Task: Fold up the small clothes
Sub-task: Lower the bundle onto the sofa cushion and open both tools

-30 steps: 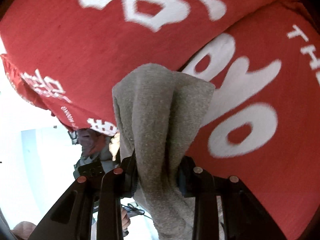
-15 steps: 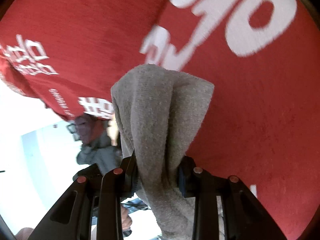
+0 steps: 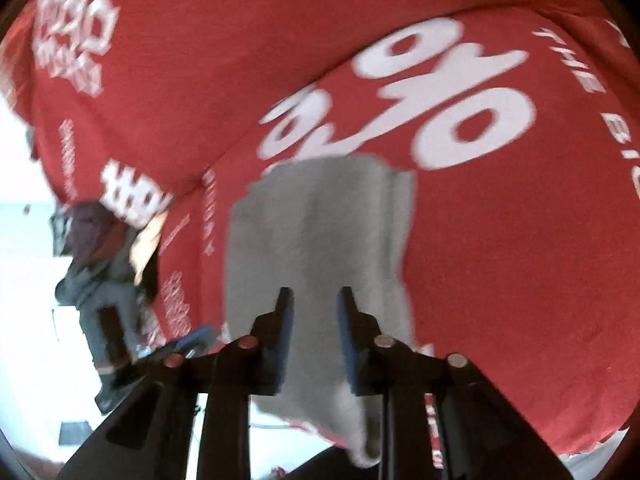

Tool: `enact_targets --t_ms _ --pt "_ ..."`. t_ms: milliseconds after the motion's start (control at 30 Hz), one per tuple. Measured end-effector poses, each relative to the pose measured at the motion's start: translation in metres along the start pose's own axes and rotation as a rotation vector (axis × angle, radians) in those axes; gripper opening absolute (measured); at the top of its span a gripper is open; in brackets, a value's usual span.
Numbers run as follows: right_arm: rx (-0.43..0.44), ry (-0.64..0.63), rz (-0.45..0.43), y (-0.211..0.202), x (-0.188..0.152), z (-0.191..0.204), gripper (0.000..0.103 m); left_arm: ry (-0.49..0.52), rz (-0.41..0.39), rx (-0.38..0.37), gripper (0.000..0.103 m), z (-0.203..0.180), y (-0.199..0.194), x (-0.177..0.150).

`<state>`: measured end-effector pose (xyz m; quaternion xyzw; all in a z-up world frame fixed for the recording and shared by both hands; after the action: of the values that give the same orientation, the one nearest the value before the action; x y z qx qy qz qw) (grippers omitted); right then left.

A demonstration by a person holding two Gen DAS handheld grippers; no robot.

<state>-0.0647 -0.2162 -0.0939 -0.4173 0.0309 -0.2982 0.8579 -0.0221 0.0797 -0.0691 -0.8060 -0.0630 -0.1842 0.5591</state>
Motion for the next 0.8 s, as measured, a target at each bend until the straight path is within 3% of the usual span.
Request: enact_targets --t_ms 33,133,200,300,433,500,533,633,733,800 --pt "-0.008 -0.033 0.029 0.006 -0.008 0.006 0.024 0.012 -0.015 0.017 0.091 -0.003 -0.002 0.0" --pt "-0.114 -0.114 0.096 0.027 -0.027 0.001 0.024 0.028 -0.011 0.029 0.091 -0.01 -0.003 -0.001" --pt "-0.199 -0.143 0.116 0.04 -0.035 -0.014 0.016 0.034 0.005 0.045 0.091 -0.013 -0.004 -0.005" --pt "-0.18 -0.061 0.096 0.04 -0.037 -0.038 0.007 0.062 0.01 0.089 0.091 -0.016 -0.008 -0.009" --pt "-0.205 -0.05 0.111 0.031 -0.034 -0.044 0.006 0.07 0.024 0.153 0.091 -0.016 -0.012 -0.015" --pt "-0.241 -0.055 0.117 0.023 -0.034 -0.043 0.015 0.064 0.028 0.161 0.094 -0.018 -0.014 -0.016" --pt "-0.242 -0.051 0.113 0.016 -0.035 -0.041 0.015 0.061 0.029 0.166 0.103 -0.019 -0.015 -0.017" --pt "-0.249 -0.047 0.102 0.002 -0.04 -0.031 0.015 0.074 0.02 0.189 0.103 -0.024 -0.022 -0.015" --pt "-0.277 -0.062 0.095 -0.002 -0.044 -0.018 0.034 0.089 0.029 0.206 0.103 -0.029 -0.024 -0.015" --pt "-0.293 -0.08 0.087 -0.005 -0.046 -0.011 0.054 0.083 0.037 0.207 0.103 -0.031 -0.025 -0.015"
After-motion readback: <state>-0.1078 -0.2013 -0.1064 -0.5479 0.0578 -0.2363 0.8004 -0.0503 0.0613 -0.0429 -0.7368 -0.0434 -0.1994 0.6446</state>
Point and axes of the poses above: each gripper's, at about its wrist camera, not at the fingertips, and y roughly the way its jaws point, z to its left, x to its top, the point moved 5 cm from there along y, roughly the way its jaws point, and after that the axes turned 14 degrees about -z, right-handed, at the moved point
